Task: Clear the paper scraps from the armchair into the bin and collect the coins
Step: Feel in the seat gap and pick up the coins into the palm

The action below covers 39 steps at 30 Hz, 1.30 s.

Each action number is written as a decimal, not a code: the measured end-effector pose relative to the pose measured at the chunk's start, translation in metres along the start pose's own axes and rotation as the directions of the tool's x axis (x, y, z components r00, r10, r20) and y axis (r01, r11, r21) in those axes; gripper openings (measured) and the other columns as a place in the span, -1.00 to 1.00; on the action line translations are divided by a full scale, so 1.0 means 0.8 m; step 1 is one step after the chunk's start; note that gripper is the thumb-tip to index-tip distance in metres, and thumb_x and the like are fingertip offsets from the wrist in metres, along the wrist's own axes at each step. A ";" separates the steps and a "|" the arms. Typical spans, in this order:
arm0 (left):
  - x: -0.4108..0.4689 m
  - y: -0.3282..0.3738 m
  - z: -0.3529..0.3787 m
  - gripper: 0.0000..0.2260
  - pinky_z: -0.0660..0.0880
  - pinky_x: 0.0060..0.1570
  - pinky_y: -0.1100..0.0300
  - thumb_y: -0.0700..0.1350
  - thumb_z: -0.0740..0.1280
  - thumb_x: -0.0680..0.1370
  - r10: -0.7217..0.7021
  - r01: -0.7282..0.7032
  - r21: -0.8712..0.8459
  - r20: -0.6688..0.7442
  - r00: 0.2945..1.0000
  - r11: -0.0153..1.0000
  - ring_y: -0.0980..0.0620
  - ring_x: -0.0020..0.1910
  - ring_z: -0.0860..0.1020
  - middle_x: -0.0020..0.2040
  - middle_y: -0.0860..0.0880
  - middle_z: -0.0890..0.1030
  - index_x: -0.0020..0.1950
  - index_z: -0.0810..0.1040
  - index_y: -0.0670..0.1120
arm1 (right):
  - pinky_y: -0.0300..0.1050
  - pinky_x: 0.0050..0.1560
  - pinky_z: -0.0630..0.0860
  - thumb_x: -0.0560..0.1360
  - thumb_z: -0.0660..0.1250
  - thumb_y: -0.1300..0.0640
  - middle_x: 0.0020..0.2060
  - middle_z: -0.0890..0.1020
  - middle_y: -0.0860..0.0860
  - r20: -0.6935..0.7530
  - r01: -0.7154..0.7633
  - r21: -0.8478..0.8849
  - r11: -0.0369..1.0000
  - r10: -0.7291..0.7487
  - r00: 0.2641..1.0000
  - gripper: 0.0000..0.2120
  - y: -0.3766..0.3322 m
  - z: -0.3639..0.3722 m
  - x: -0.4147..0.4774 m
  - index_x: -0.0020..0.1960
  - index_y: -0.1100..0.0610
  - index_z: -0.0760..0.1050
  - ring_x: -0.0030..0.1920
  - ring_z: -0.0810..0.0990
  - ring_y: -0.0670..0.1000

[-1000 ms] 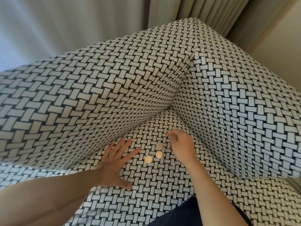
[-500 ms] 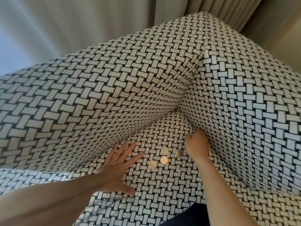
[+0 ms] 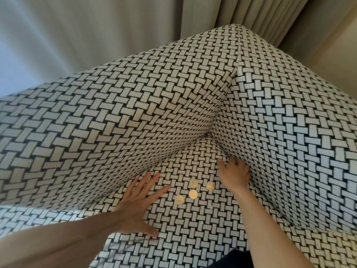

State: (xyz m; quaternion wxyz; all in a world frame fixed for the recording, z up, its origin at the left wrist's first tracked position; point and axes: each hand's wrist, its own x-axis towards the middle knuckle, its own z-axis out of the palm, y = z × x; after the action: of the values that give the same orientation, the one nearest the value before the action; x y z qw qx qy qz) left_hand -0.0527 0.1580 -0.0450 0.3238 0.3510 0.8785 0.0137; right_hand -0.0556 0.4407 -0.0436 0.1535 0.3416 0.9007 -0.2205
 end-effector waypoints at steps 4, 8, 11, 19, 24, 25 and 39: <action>0.000 0.000 0.000 0.08 -0.67 0.14 0.11 0.42 0.35 0.25 0.001 -0.001 0.001 0.000 1.000 1.000 0.09 0.27 -0.65 0.28 0.15 -0.68 0.23 -0.59 0.39 | 0.10 0.45 0.05 0.61 0.05 -0.08 0.48 0.14 0.18 0.021 0.016 0.081 0.997 -0.018 1.000 -0.44 0.002 0.002 0.001 0.50 0.21 0.11 0.46 0.08 0.19; 0.001 0.000 0.000 0.09 -0.65 0.16 0.10 0.40 0.36 0.26 -0.004 0.004 -0.003 0.002 1.000 1.000 0.09 0.26 -0.66 0.27 0.15 -0.68 0.21 -0.61 0.39 | 0.09 0.45 0.19 0.56 0.14 -0.04 0.43 0.32 0.11 0.092 0.038 0.212 0.977 -0.059 0.994 -0.46 0.009 -0.003 0.002 0.47 0.18 0.20 0.42 0.26 0.15; 0.000 0.000 0.000 0.09 -0.67 0.13 0.12 0.40 0.36 0.26 -0.006 0.006 0.005 0.002 1.000 1.000 0.10 0.26 -0.66 0.28 0.14 -0.68 0.23 -0.60 0.38 | 0.09 0.42 0.25 0.52 0.18 -0.02 0.40 0.36 0.09 0.131 0.028 0.289 0.957 -0.068 0.989 -0.45 0.016 -0.007 0.003 0.46 0.13 0.24 0.39 0.32 0.10; -0.002 0.000 0.000 0.09 -0.70 0.10 0.14 0.40 0.36 0.27 -0.009 0.009 0.012 0.000 1.000 1.000 0.10 0.26 -0.66 0.28 0.14 -0.68 0.26 -0.58 0.36 | 0.02 0.41 0.24 0.57 0.15 0.05 0.34 0.24 0.15 0.134 0.143 0.111 0.984 -0.157 0.978 -0.50 0.009 -0.018 -0.024 0.47 0.12 0.18 0.33 0.29 0.14; -0.002 -0.001 0.001 0.08 -0.71 0.08 0.15 0.42 0.35 0.25 -0.001 0.001 0.007 -0.014 1.000 1.000 0.11 0.26 -0.65 0.29 0.13 -0.67 0.30 -0.54 0.35 | 0.02 0.38 0.28 0.58 0.11 0.00 0.36 0.29 0.14 0.227 0.306 -0.195 0.932 -0.261 0.938 -0.52 -0.005 -0.025 -0.062 0.44 0.18 0.24 0.34 0.32 0.14; -0.002 0.000 0.002 0.07 -0.71 0.09 0.15 0.43 0.34 0.25 0.001 -0.001 0.009 -0.015 1.000 1.000 0.11 0.27 -0.65 0.29 0.13 -0.67 0.30 -0.54 0.35 | 0.01 0.35 0.32 0.59 0.09 0.01 0.33 0.33 0.13 0.242 0.341 -0.236 0.910 -0.285 0.927 -0.55 -0.009 -0.026 -0.073 0.42 0.19 0.28 0.30 0.36 0.12; 0.001 -0.003 0.005 0.08 -0.66 0.18 0.12 0.57 0.20 0.12 0.021 -0.023 -0.020 -0.065 0.998 1.000 0.10 0.30 -0.62 0.34 0.14 -0.62 0.37 -0.44 0.32 | 0.24 0.33 0.26 0.34 0.11 -0.13 0.29 0.44 0.13 0.201 -0.387 -0.023 0.922 0.384 0.901 -0.34 0.058 -0.038 -0.046 0.37 0.14 0.33 0.30 0.36 0.22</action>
State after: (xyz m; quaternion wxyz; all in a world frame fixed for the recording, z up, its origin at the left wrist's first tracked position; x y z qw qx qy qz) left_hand -0.0521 0.1558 -0.0489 0.2988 0.3566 0.8844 0.0378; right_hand -0.0009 0.4665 -0.0156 0.2817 0.4900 0.7931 -0.2271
